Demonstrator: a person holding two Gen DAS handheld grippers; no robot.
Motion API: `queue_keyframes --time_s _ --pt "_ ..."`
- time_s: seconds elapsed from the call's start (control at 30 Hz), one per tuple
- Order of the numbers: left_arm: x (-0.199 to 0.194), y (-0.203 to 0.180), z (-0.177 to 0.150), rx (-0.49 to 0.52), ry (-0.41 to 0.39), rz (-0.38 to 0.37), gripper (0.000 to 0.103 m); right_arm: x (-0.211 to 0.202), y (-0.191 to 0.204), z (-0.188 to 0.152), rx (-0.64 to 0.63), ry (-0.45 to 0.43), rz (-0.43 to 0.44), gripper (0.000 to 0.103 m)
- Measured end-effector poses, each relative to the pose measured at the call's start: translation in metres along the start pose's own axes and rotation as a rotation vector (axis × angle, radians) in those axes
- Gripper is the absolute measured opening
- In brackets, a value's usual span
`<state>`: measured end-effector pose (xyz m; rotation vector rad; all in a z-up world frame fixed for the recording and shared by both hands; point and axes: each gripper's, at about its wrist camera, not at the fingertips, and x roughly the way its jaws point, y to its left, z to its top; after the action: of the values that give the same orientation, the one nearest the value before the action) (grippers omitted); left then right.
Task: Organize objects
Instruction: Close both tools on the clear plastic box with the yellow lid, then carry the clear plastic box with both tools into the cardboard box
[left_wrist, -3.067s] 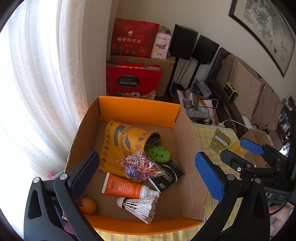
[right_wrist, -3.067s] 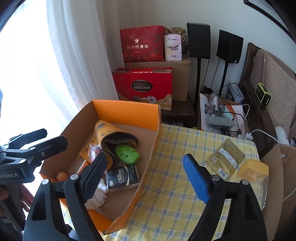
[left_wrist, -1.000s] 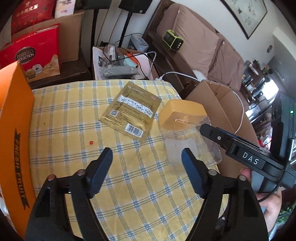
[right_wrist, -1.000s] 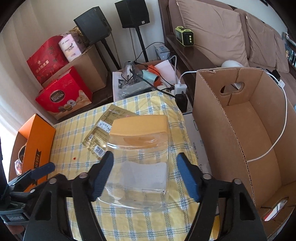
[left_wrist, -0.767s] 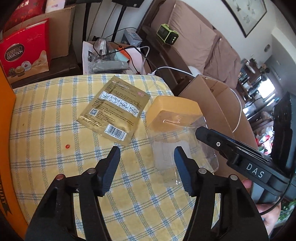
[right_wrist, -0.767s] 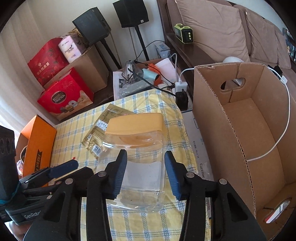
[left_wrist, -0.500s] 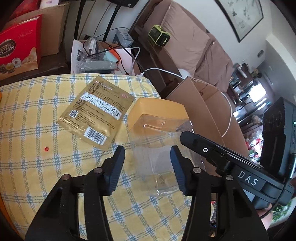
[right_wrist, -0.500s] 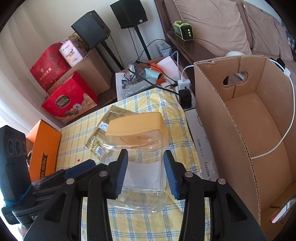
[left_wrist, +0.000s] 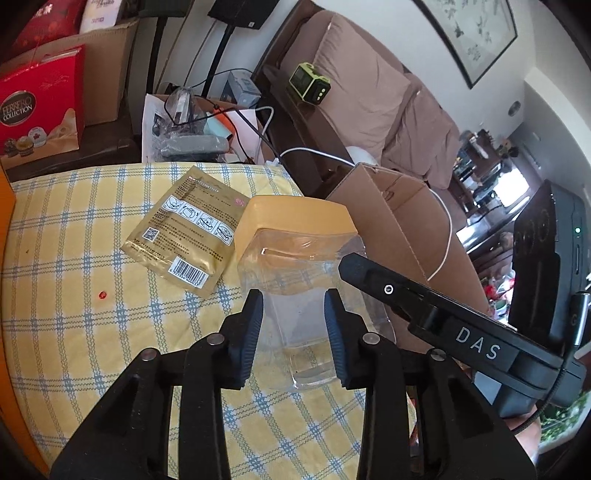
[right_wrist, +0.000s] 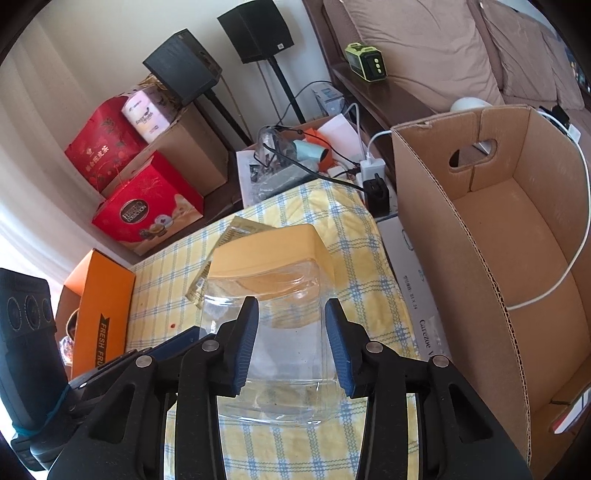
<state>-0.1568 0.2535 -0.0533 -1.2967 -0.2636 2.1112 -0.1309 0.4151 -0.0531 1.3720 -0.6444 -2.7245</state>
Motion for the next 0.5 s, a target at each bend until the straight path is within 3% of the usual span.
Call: queue_keyframes --time_s 0.2,0.5 --pt "-0.038 0.003 -0.005 0.011 -0.064 0.031 0.033 -0.016 0.028 0.001 -0.057 -0.033 0.011 0.039" --pt "-0.111 0.037 0.003 -0.055 -0.171 0.075 0.033 -0.03 0.106 0.004 -0.189 -0.063 0.062 0.039"
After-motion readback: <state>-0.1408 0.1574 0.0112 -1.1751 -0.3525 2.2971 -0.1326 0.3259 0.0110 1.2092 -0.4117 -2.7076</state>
